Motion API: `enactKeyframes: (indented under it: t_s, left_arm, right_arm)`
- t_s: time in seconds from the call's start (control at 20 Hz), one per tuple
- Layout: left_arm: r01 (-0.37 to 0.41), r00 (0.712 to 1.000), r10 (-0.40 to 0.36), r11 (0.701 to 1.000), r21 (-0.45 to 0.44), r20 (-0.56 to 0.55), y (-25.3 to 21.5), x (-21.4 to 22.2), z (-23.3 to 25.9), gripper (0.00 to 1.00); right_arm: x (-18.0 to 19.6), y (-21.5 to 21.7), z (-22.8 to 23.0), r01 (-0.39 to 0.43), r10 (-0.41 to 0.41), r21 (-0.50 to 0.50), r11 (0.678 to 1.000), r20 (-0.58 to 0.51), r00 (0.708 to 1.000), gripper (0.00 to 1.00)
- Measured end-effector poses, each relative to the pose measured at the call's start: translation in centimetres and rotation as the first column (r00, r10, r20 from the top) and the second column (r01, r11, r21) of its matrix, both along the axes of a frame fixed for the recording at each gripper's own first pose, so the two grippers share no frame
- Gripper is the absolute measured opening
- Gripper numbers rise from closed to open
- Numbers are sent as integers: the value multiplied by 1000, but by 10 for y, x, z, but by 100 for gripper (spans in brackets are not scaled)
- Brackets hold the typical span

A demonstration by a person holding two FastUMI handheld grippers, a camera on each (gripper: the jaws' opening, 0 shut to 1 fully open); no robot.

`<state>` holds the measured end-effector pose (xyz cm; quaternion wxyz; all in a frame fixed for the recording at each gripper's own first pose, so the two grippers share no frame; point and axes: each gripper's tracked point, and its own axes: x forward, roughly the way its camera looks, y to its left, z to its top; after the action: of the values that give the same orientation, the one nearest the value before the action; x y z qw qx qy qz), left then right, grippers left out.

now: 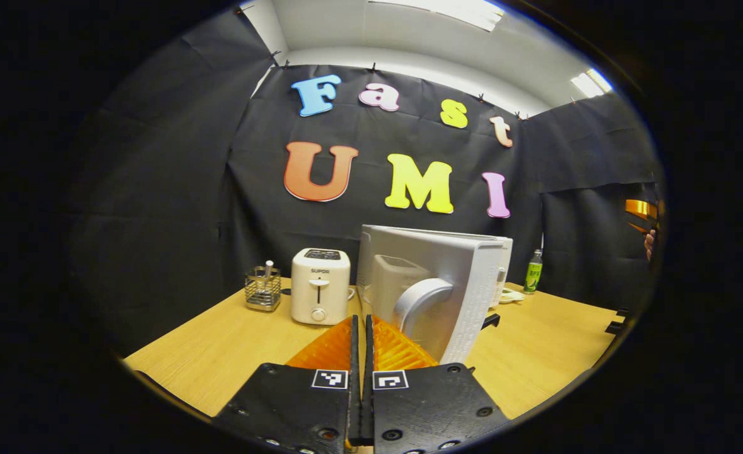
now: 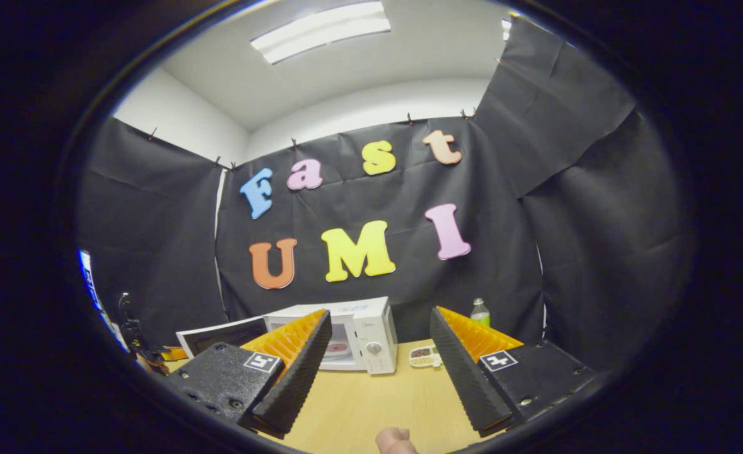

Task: Open the microwave oven with the left hand, put the food in, and close the microwave oven.

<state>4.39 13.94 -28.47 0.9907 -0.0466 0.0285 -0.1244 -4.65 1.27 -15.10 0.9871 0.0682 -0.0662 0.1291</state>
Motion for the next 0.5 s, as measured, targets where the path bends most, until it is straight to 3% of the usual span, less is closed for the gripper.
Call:
enactKeyframes:
  t_s: [0.1,0.15,0.5]
  left_arm:
    - [45,999,-46,999,23,11,-26,1,5,0]
    - [74,997,-74,997,32,14,-41,1,7,0]
    - [203,979,-204,978,46,0,-122,29,8,0]
  right_arm:
    - [-7,-12,3,9,-9,7,1000,9,1000,99]
    - [-8,-18,3,13,-13,9,1000,10,1000,90]
    - [-9,-46,-4,32,-32,-3,999,6,999,90]
